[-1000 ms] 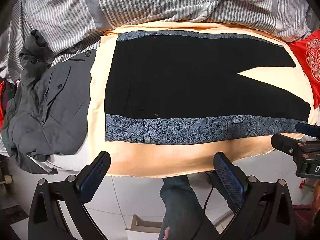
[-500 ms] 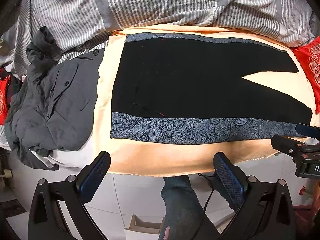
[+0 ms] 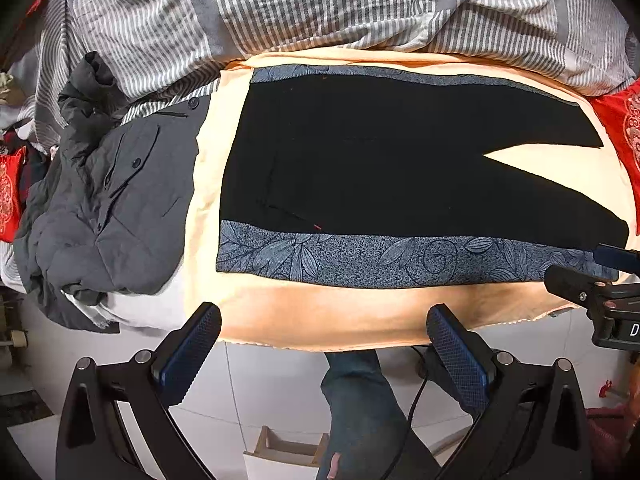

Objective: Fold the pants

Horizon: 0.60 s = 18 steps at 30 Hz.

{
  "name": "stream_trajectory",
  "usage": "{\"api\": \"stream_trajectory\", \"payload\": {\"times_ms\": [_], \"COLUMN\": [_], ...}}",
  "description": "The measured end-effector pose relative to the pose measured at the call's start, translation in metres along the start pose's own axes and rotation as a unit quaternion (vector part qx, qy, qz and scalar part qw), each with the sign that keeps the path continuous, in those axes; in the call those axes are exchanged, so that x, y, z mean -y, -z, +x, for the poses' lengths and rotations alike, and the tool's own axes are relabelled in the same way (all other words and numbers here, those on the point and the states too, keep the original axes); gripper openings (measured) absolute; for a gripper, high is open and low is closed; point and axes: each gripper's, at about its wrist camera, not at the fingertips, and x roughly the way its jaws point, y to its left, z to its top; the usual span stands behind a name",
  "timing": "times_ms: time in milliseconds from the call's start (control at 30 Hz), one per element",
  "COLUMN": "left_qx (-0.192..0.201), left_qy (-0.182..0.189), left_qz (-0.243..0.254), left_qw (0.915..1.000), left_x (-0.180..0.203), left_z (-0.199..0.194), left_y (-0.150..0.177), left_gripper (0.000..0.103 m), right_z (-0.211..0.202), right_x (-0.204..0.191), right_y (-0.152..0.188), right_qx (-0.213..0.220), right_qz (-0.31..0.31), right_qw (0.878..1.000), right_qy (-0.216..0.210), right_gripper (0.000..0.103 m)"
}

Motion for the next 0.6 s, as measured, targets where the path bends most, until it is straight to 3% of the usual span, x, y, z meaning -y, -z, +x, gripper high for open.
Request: {"api": "stream_trajectory", "payload": {"times_ms": [367,600], "left_qx": [-0.002,-0.002], "left_qy": [-0.013,-0.021], "left_qz": [-0.001,-0.038], "left_qw": [0.9999,0.9990], "left_x": [0.014,0.003], "left_z": [-0.003,-0.003], "left_y": [-0.001,-0.001], "left_gripper": [0.103,0.103], "right_z": [0.000,-0.001], "right_x": [0.012,0.018], "right_y": [-0.004,-0.006], "right_qx": [0.003,0.007], "right_qz": [-0.007,0.000], "right_qw": [1.000,1.000], "right_qy": [-0.013,-0.021], "right_gripper": [0.103,0.103]}}
